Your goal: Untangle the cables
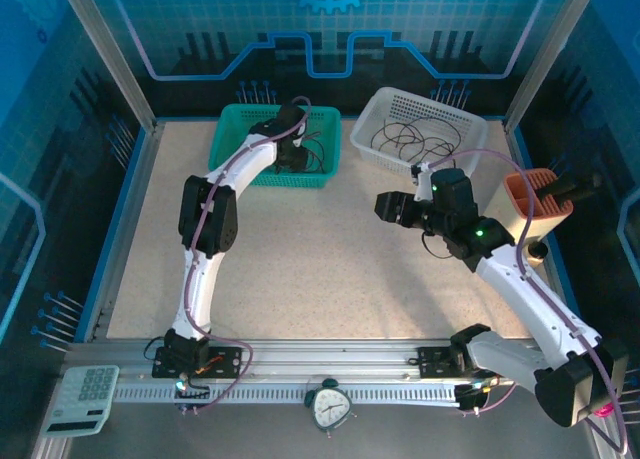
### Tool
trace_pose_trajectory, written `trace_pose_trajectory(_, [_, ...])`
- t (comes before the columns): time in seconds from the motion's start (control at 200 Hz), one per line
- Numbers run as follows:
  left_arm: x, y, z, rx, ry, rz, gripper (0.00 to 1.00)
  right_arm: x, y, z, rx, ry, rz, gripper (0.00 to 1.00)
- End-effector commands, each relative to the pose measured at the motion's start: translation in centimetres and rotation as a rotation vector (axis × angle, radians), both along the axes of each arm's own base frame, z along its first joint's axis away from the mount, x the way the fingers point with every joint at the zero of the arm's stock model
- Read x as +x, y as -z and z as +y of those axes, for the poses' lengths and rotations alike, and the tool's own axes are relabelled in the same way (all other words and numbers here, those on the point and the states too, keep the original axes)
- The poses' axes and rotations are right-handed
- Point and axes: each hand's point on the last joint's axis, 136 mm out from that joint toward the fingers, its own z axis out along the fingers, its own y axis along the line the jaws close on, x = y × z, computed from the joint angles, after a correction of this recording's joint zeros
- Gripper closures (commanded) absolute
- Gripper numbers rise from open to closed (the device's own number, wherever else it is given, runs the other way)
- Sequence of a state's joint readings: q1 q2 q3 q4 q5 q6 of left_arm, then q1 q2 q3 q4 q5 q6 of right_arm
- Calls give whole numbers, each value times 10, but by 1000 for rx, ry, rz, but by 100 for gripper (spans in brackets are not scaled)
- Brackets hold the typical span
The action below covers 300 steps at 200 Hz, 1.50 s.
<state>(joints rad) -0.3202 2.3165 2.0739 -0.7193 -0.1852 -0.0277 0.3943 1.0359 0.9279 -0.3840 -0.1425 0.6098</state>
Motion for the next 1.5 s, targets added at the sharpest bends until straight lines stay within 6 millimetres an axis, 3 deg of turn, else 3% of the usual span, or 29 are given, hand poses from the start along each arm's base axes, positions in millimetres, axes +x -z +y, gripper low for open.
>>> trace_pose_trajectory(0.0, [4, -23, -4, -19, 5, -17, 45, -4, -20, 3, 8, -14, -49, 35])
trace_pose_trajectory(0.115, [11, -51, -7, -36, 10, -69, 34, -4, -20, 3, 6, -15, -50, 35])
trace_pose_trajectory(0.305, [15, -114, -13, -116, 6, -195, 20, -4, -17, 2, -9, -13, -47, 34])
trace_pose_trajectory(0.44, [7, -158, -17, -200, 3, -277, 1, -3, -15, 1, -31, -18, -50, 31])
trace_pose_trajectory(0.57, [-12, -192, -16, -269, 1, -356, 1, -1, -15, 0, -59, -31, -58, 28])
trace_pose_trajectory(0.755, [-64, -224, 1, -348, -20, -473, 1, -1, -18, -2, -91, -35, -85, 13])
trace_pose_trajectory(0.76, [-66, -233, 1, -356, -18, -493, 1, -1, -18, -3, -92, -35, -85, 13])
trace_pose_trajectory(0.78, [-72, -236, 4, -364, -22, -508, 1, -1, -17, -3, -95, -36, -85, 12])
trace_pose_trajectory(0.86, [-97, -232, 15, -381, -43, -538, 1, -2, -14, -4, -109, -41, -82, 0])
trace_pose_trajectory(0.915, [-115, -233, 23, -391, -60, -567, 1, -3, -11, -5, -123, -45, -80, 0])
trace_pose_trajectory(1.2, [-194, -200, 83, -364, -234, -693, 1, -1, -4, -16, -198, -21, -136, 0])
trace_pose_trajectory(1.346, [-217, -193, 113, -290, -314, -792, 1, 14, -1, -29, -264, 54, -197, 0])
trace_pose_trajectory(1.376, [-219, -194, 117, -275, -322, -811, 1, 16, 9, -33, -287, 72, -197, 0])
trace_pose_trajectory(1.496, [-226, -192, 129, -209, -336, -858, 1, 32, 14, -42, -346, 129, -281, 0])
